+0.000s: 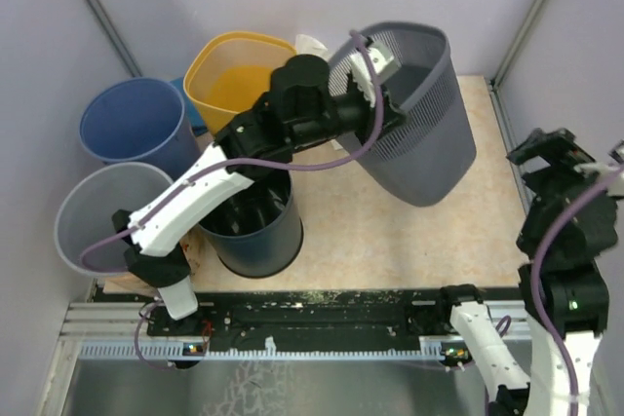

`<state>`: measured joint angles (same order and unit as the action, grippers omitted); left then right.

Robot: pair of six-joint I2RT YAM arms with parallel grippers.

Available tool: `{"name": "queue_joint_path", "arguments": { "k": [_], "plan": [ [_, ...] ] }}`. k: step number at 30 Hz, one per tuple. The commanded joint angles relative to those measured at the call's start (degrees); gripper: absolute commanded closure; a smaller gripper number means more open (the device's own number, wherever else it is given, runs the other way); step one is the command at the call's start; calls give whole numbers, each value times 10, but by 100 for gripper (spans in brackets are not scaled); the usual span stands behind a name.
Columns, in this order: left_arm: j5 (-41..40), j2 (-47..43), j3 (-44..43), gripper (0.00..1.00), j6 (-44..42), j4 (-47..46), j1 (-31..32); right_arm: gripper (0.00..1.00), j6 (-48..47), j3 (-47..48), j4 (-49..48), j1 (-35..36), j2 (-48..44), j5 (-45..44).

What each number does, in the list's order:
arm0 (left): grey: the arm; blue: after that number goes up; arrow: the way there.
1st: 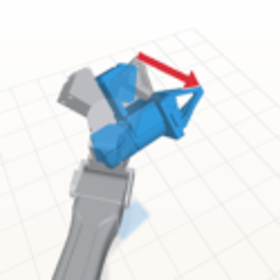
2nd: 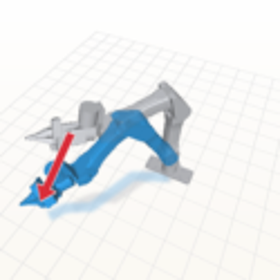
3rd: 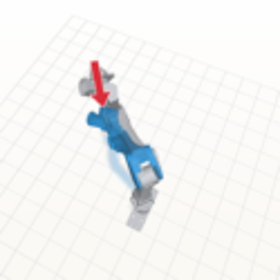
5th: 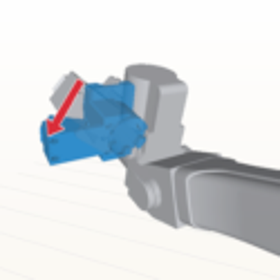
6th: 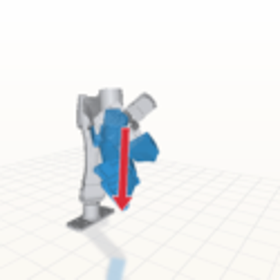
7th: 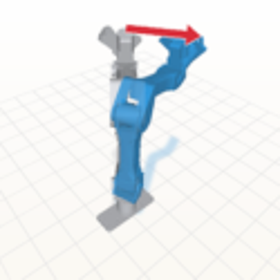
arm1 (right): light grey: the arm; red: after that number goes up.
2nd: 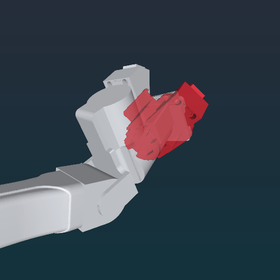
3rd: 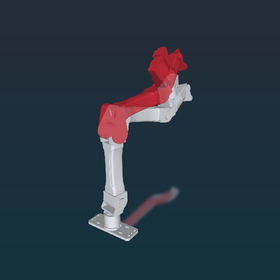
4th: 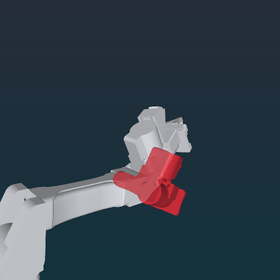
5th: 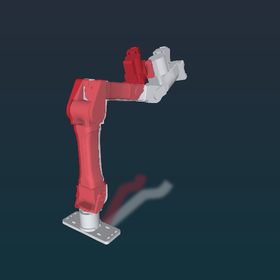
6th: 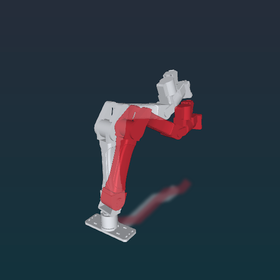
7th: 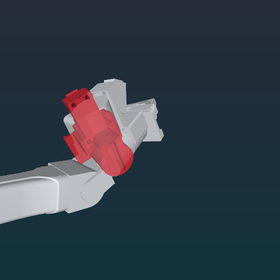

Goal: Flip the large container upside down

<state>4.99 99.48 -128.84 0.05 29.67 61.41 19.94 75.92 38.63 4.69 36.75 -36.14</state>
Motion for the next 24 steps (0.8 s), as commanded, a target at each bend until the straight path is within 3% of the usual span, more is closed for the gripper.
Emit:
{"name": "queue_joint_path", "arguments": {
  "k": [1,9,16,19,20,21,22,24],
  "plan": [
    [29,22,-4,100,8,-54,1,9,-61,37,-29,-3,-33,-44],
    [-31,58,21,100,-103,-8,2,9,-52,25,26,-2,-20,-28],
    [-47,4,213,100,-111,-133,13,9,-37,-4,11,-3,-20,-5],
    [-55,16,227,98,-110,-133,19,9,-31,0,14,-3,-11,6],
    [-56,23,219,86,-107,-123,20,9,-30,1,16,-3,-9,9],
    [-57,30,207,65,-105,-109,20,9,-29,3,16,-2,-7,13],
    [-57,36,195,35,-103,-97,20,9,-27,5,18,-3,-5,20],
    [-65,41,165,8,-101,-70,21,9,-23,8,17,-3,-2,39]
  ]
}}
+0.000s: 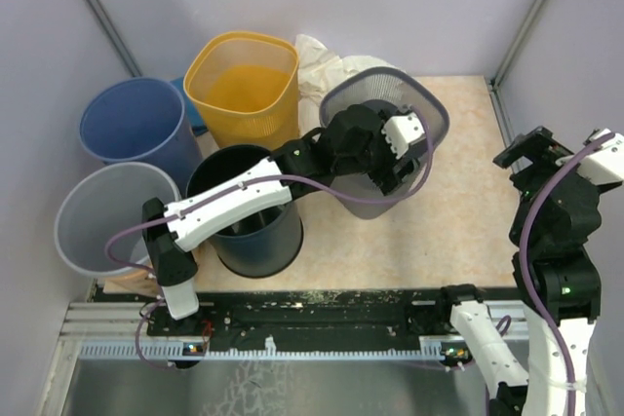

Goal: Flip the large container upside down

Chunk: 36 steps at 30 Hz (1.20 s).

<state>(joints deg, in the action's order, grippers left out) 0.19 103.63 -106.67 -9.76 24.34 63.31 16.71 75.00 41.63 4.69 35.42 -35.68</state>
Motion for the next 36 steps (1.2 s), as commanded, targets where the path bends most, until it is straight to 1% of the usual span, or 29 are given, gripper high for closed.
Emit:
{"name": "queue_joint_path", "arguments": {
  "k": [1,5,7,9,11,13,14,15,16,18,19,20,22,24,27,29,30,33,36],
  "plan": [
    [-21,-1,-72,1,-2,-5,3,9,11,19,-12,-2,15,45],
    [-45,-23,-132,0,6,48,3,9,19,36,-8,-3,38,98],
    [-67,-53,-130,0,18,59,3,9,31,49,-8,-3,58,139],
    [-102,-93,-102,0,34,66,0,9,44,63,-15,-2,82,202],
    [-126,-131,-69,0,66,87,-11,9,60,79,-26,-2,114,287],
    [-128,-172,-32,0,116,115,-42,11,75,93,-41,0,151,373],
    [-118,-189,-11,0,144,128,-64,12,79,98,-49,10,171,404],
    [-101,-208,12,0,171,137,-90,13,75,105,-55,38,186,414],
    [-82,-229,40,0,196,142,-118,13,60,113,-57,84,201,384],
    [-59,-275,94,0,230,143,-163,13,8,134,-50,196,232,321],
    [-56,-297,115,0,239,144,-180,13,-20,147,-39,240,254,306],
    [-56,-316,131,0,247,146,-188,12,-45,166,-21,270,287,309],
    [-68,-347,150,0,256,152,-195,12,-68,198,25,285,337,342],
    [-86,-368,159,0,260,159,-196,12,-83,207,45,296,370,371],
    [-104,-394,177,0,261,157,-197,12,-91,190,29,316,388,376],
    [-107,-406,195,0,261,146,-197,14,-95,182,25,321,403,372],
    [-104,-410,202,0,262,142,-197,16,-100,184,33,325,414,372],
    [-100,-411,214,0,262,135,-197,26,-107,194,53,352,448,355],
    [-95,-406,221,0,262,129,-197,40,-105,194,53,369,464,320]
  ]
}}
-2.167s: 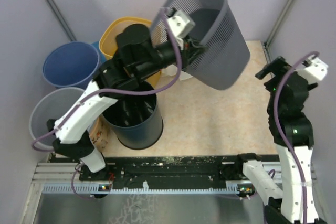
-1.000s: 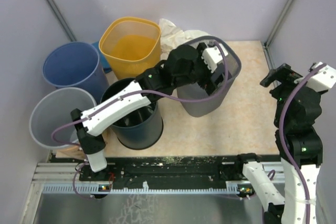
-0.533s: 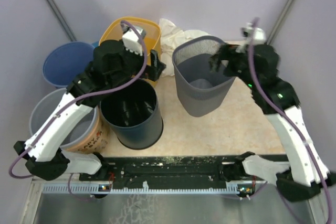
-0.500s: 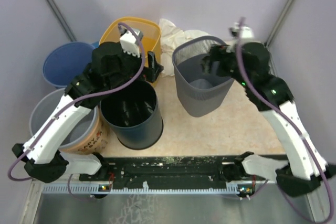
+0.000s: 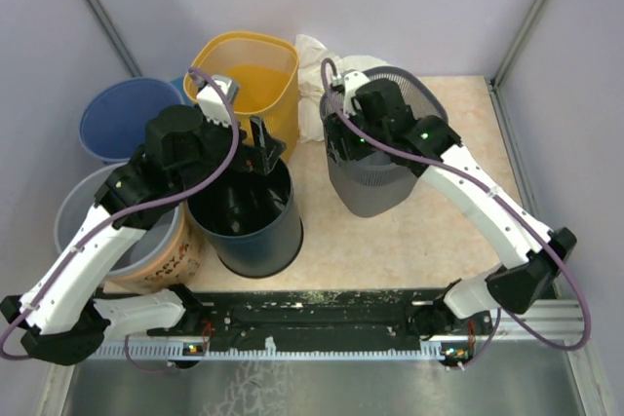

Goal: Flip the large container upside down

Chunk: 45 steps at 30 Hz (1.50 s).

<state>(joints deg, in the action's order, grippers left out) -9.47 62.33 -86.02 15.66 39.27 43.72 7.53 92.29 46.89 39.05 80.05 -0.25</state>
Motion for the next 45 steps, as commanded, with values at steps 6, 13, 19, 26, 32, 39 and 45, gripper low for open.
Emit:
{"name": "queue_joint_path", "arguments": {
  "k": [6,13,19,26,32,39,45],
  "plan": [
    [13,5,30,0,6,-35,-2,59,-9,25,-3,29,33,-41],
    [11,5,40,0,3,-42,-2,100,-8,38,20,29,44,-78],
    [23,7,39,0,3,-51,-2,100,76,0,-84,-26,-46,-28],
    [67,18,32,0,5,-71,-3,100,360,-210,-400,-274,-234,165],
    [95,29,33,0,10,-82,-2,100,669,-451,-686,-402,-313,201],
    [141,40,44,0,18,-104,-2,100,775,-616,-722,-403,-410,103],
    [156,95,25,0,34,-107,-2,100,808,-690,-664,-404,-485,89]
  ]
}}
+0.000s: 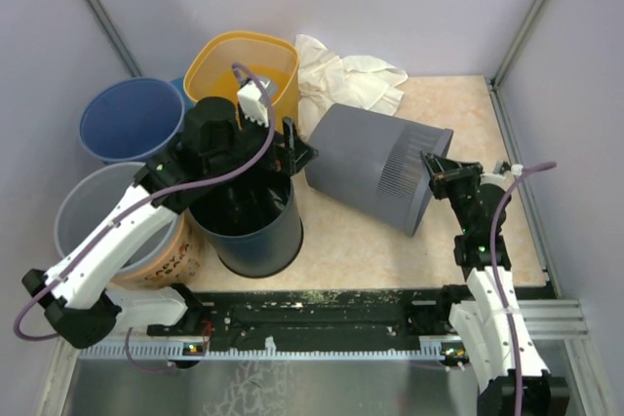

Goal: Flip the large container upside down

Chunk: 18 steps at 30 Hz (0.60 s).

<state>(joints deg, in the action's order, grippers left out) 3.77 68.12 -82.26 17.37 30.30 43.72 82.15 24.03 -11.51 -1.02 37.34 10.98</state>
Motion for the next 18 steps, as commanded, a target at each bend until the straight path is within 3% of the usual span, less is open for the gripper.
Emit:
{"name": "queue_joint_path", "arguments": {
  "k": [1,4,7,9,12,18],
  "plan": [
    [23,49,-21,0,22,-13,-2,100,59,-14,-60,-2,-71,-24],
    [28,83,-30,0,36,-10,-2,97,31,-21,-2,-2,-104,-23],
    [35,106,-34,0,42,-17,-2,61,-31,5,82,-3,-121,-26],
    [34,118,-40,0,40,-21,-2,48,-72,35,135,-3,-121,-30],
    [29,142,-59,0,30,-18,-2,43,-124,78,200,-3,-114,-33],
    [10,194,-82,0,18,-24,-3,44,-196,139,310,-3,-102,-62]
  ]
}}
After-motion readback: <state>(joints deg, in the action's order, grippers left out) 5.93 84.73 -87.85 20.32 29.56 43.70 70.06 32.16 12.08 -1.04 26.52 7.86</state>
